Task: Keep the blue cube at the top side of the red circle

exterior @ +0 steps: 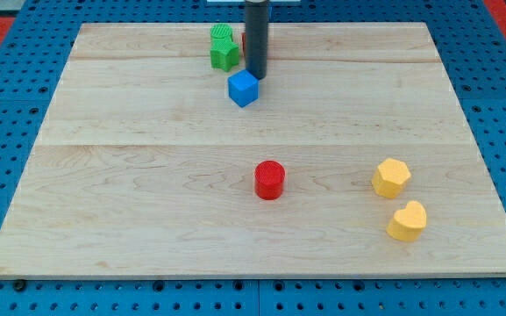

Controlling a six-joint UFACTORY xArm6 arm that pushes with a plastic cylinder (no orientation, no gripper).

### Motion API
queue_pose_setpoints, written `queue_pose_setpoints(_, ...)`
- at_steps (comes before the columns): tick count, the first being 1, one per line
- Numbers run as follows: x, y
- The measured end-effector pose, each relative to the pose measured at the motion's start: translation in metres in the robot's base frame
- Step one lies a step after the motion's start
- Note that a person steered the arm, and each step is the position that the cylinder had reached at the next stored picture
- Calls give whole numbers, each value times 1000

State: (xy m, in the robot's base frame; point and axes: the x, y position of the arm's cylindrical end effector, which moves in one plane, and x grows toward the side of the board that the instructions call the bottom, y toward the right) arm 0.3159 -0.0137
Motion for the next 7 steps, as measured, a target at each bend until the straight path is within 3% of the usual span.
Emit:
queue_pose_setpoints(2, 33, -58)
queue_pose_setpoints(4, 82, -14)
queue_pose_setpoints(6, 137, -16)
queue_pose_setpoints(7, 143, -10)
